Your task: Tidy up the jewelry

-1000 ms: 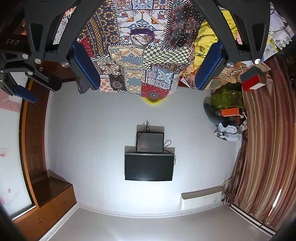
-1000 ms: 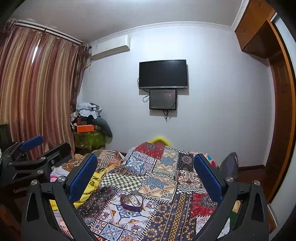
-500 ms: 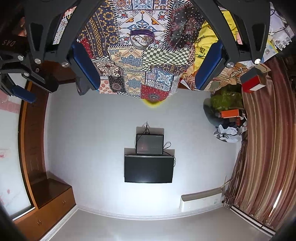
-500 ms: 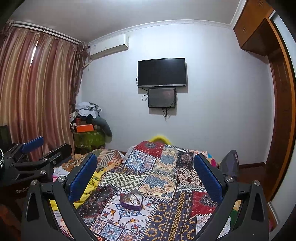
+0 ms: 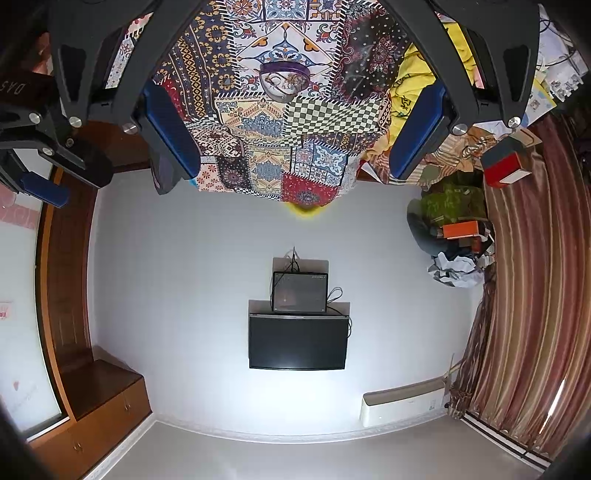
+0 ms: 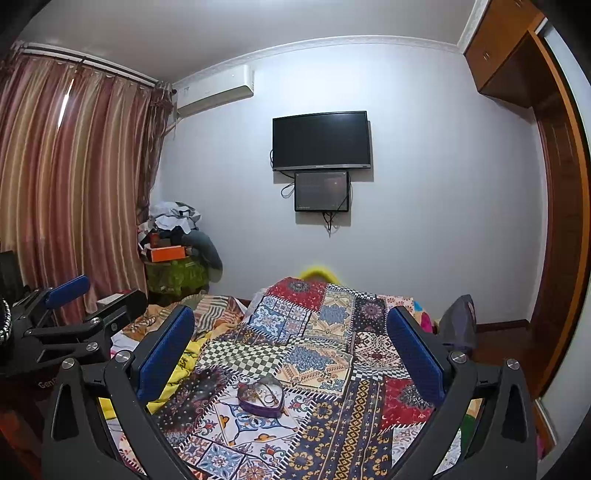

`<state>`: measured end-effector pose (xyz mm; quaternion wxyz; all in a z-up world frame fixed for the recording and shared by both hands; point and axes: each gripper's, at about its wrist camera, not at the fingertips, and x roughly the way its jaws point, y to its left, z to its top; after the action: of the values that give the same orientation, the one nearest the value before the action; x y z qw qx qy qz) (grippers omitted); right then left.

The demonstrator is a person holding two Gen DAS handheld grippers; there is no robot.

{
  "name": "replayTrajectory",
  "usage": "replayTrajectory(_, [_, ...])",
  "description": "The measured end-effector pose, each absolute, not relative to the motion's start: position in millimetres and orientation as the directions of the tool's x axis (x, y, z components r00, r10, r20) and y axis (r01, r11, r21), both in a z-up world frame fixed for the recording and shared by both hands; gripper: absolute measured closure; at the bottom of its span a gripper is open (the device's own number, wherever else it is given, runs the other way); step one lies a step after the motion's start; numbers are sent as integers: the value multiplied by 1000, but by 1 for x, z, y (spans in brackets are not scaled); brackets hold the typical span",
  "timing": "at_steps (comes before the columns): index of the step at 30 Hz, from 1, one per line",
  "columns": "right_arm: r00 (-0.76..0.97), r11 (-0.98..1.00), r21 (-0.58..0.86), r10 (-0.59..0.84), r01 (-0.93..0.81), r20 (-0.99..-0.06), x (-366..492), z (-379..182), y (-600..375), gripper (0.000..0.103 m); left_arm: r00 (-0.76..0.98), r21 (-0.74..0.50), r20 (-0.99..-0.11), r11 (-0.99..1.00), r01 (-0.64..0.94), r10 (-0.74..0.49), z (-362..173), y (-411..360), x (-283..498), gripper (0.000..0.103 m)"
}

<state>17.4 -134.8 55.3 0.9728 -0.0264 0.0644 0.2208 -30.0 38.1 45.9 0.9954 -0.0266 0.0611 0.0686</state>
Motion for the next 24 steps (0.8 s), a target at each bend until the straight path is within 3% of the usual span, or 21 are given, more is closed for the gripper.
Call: replayTrajectory(24, [898, 907, -16, 415, -422, -146, 21, 54, -138, 0, 984, -46, -149, 994, -100, 92, 43, 38, -25, 1])
